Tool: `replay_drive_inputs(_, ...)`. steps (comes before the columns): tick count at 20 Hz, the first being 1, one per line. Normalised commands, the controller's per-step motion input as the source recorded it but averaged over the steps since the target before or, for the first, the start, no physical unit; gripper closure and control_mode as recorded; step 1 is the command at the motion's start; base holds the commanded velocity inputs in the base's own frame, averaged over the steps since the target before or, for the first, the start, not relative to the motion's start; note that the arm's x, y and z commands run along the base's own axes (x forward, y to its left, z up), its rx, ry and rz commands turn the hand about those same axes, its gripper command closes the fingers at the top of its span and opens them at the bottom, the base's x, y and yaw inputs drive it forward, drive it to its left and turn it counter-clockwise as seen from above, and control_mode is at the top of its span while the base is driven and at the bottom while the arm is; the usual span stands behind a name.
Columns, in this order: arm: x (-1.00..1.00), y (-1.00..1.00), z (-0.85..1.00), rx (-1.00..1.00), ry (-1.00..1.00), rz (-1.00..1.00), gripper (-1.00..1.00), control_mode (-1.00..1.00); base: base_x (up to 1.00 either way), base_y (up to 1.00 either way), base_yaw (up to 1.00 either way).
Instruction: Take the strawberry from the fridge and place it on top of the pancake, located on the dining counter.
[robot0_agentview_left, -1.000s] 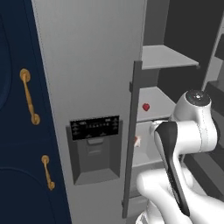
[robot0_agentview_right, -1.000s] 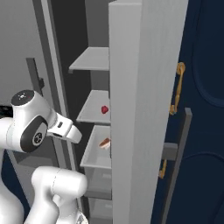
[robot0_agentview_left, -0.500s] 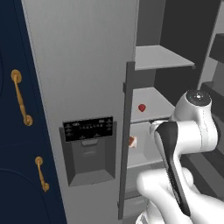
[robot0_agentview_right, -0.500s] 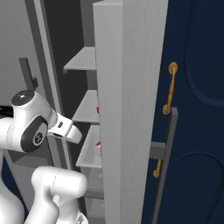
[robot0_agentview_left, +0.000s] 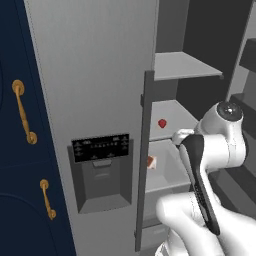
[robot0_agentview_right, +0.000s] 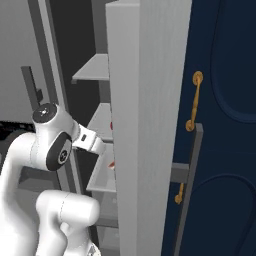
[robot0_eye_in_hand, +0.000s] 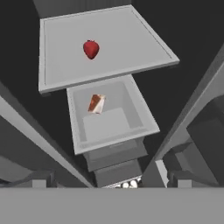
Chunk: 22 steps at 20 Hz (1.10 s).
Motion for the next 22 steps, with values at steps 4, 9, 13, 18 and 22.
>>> replay_drive_inputs(4, 0.77, -0.06, 0.0, 0.02, -0.11, 0.04, -1.0, -1.0, 0.0, 0.0, 0.0)
replay_drive_inputs(9, 1.0, -0.01, 0.0, 0.1, 0.0, 0.0, -1.0, -1.0, 0.0, 0.0, 0.0)
replay_drive_inputs(13, 0.99, 0.0, -0.03, 0.06, 0.13, 0.0, -1.0, -1.0, 0.0, 0.0, 0.0)
replay_drive_inputs(18, 0.71, -0.13, -0.31, -0.01, 0.08, -0.04, -1.0, -1.0, 0.0, 0.0, 0.0)
replay_drive_inputs(22, 0.54, 0.0, -0.43, 0.0, -0.05, 0.0, -1.0, -1.0, 0.0, 0.0, 0.0)
